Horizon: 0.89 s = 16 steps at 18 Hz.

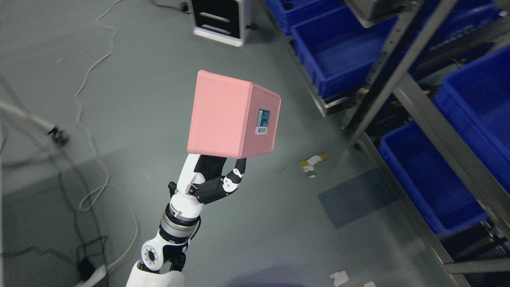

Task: Place storage box into left shelf container
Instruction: 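Carry the pink box in the left hand while turning toward the bin shelving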

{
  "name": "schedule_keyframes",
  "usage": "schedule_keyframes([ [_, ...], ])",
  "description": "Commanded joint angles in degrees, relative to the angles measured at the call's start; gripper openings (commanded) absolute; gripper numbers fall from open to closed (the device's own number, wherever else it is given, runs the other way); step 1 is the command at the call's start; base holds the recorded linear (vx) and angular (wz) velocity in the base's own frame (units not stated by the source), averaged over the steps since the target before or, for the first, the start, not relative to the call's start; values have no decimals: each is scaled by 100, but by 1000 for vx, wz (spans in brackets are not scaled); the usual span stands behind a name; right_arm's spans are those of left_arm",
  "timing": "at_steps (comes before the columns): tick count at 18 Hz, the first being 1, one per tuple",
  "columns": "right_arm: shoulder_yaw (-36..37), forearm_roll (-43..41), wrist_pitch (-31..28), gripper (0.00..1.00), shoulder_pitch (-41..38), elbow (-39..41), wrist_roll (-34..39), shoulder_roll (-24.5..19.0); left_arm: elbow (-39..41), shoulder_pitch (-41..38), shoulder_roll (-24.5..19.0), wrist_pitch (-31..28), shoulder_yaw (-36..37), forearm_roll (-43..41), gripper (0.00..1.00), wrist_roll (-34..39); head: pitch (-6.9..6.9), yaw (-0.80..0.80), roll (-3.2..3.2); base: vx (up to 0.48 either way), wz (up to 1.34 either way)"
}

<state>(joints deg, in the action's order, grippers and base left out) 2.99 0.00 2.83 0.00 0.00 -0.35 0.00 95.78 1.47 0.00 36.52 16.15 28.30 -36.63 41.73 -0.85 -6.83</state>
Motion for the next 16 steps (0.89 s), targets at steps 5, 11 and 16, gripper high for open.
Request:
schedule_keyframes([
  [5,0,-123,-1,100,18,100,26,100,-252,-1341,-227,232,820,-26,1,-573,0,0,0,404,-1364],
  [11,0,-123,-1,100,26,100,17,100,-700,-1467,-281,523,14,-26,1,-582,0,0,0,264,-1186],
  [16,0,-123,-1,100,26,100,17,100,-1105,-755,-360,86,-1199,-70,1,-573,-1,0,0,147,-826],
])
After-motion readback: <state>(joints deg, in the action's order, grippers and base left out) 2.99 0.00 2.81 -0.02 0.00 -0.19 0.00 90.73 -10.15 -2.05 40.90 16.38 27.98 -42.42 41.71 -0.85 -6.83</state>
